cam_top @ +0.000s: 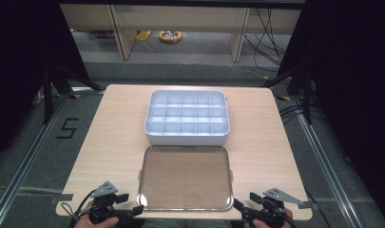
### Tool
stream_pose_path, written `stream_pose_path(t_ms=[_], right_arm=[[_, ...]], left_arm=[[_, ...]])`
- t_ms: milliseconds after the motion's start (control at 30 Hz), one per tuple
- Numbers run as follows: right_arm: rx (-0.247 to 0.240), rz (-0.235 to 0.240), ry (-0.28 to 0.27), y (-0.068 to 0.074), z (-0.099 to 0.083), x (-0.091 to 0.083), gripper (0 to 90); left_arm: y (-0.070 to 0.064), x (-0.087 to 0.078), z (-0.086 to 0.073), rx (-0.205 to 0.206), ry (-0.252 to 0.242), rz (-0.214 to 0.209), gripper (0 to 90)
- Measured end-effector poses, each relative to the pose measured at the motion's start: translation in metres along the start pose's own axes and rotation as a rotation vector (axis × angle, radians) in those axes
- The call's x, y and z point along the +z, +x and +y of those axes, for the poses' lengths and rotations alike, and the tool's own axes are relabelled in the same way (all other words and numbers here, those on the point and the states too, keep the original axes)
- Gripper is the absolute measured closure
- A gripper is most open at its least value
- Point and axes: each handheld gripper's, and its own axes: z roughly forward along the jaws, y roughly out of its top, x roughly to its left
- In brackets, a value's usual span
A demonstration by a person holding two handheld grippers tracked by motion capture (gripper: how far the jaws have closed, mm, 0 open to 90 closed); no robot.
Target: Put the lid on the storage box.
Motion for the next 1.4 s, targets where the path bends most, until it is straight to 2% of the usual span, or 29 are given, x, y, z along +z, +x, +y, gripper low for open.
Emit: stream_pose_path(t_ms=[33,67,100,233,267,333,367,400,433,600,633,667,700,733,767,900,933,967,1033,1067,1100,1133,1167,1200,1233,1267,1300,1333,1400], right_arm=[[0.051,0.007,0.004,0.003,-0.001,0.000,23.0],[0.006,0.009,-0.012,0.000,0.000,0.001,23.1],[-0.003,-0.001,-0.006,0.000,0.000,0.000,23.2],[0.031,0.016,0.009,0.001,0.000,0.001,23.1],[0.013,0.023,0.005,-0.001,0.000,0.001,23.1],[0.024,0.009,-0.001,-0.001,0.000,0.002,22.7],[0.028,0.029,0.001,-0.002,0.000,0.002,22.5],[0.076,0.038,0.000,0.001,-0.001,0.002,22.5],[0.040,0.051,-0.016,-0.002,0.000,0.001,22.2],[0.045,0.072,-0.027,-0.003,0.000,0.003,22.0],[0.075,0.071,-0.017,0.001,0.000,0.003,22.1],[0.039,0.058,-0.019,-0.002,0.000,0.004,22.1],[0.045,0.054,-0.024,-0.001,0.000,0.005,22.2],[0.094,0.091,-0.014,0.003,0.001,0.004,22.3],[0.084,0.066,-0.010,0.003,0.001,0.005,22.4],[0.099,0.082,-0.006,0.005,0.002,0.010,23.5],[0.061,0.078,-0.018,0.003,0.003,0.012,23.8],[0.086,0.097,-0.011,0.004,0.004,0.012,24.4],[0.056,0.091,-0.018,0.003,0.005,0.016,25.2],[0.086,0.092,-0.011,0.005,0.005,0.016,25.7],[0.076,0.096,-0.014,0.004,0.006,0.018,26.7],[0.062,0.084,-0.015,0.003,0.006,0.019,28.1],[0.106,0.100,-0.006,0.006,0.007,0.020,29.6],[0.072,0.103,-0.018,0.003,0.008,0.023,29.9],[0.107,0.097,-0.004,0.004,0.009,0.023,30.4],[0.104,0.082,-0.006,0.003,0.010,0.025,31.4],[0.075,0.077,-0.014,0.000,0.010,0.027,32.1],[0.073,0.072,-0.007,0.000,0.012,0.029,32.7],[0.083,0.068,0.002,-0.001,0.013,0.032,34.4]], left_arm=[[0.000,0.000,0.000,0.001,0.001,0.001,20.0],[0.000,0.000,0.000,0.001,0.002,0.004,20.0],[0.001,-0.001,0.000,0.010,0.007,0.004,20.0],[0.000,0.000,0.000,-0.001,0.000,0.001,19.8],[0.001,-0.001,0.000,0.006,0.006,0.003,19.7],[0.001,-0.001,0.000,0.006,0.005,0.001,19.5],[0.001,0.000,0.000,0.005,0.003,-0.001,19.3],[0.001,0.000,0.000,-0.006,-0.006,-0.004,19.1],[0.001,0.001,0.001,-0.013,-0.011,-0.004,18.6],[0.002,0.002,0.001,-0.027,-0.005,-0.011,16.2],[0.003,0.002,0.001,-0.025,0.000,-0.015,16.1],[0.003,0.004,0.001,-0.038,-0.009,-0.011,15.9],[0.003,0.004,0.002,-0.038,-0.010,-0.008,15.8],[0.003,0.005,0.002,-0.037,-0.009,-0.006,15.7],[0.003,0.006,0.003,-0.042,-0.012,-0.004,15.4],[0.002,0.010,0.006,-0.051,-0.010,0.002,15.3],[0.002,0.011,0.007,-0.037,-0.012,0.003,15.3],[0.000,0.013,0.008,-0.055,-0.010,0.006,15.3],[0.001,0.015,0.010,-0.033,-0.010,0.010,15.3],[0.001,0.017,0.011,-0.042,-0.012,0.009,15.4],[0.002,0.017,0.013,-0.025,-0.007,0.010,15.6],[0.002,0.019,0.014,-0.039,-0.016,0.017,16.2],[0.002,0.021,0.015,-0.055,-0.018,0.014,17.4],[0.004,0.021,0.017,-0.029,-0.007,0.021,18.5],[0.004,0.023,0.018,-0.041,-0.016,0.022,19.6],[0.004,0.023,0.019,-0.050,0.007,0.034,20.7],[0.006,0.023,0.021,-0.030,0.026,0.038,22.2],[0.005,0.026,0.021,-0.051,0.006,0.040,24.1],[0.007,0.028,0.024,-0.050,0.022,0.043,25.2]])
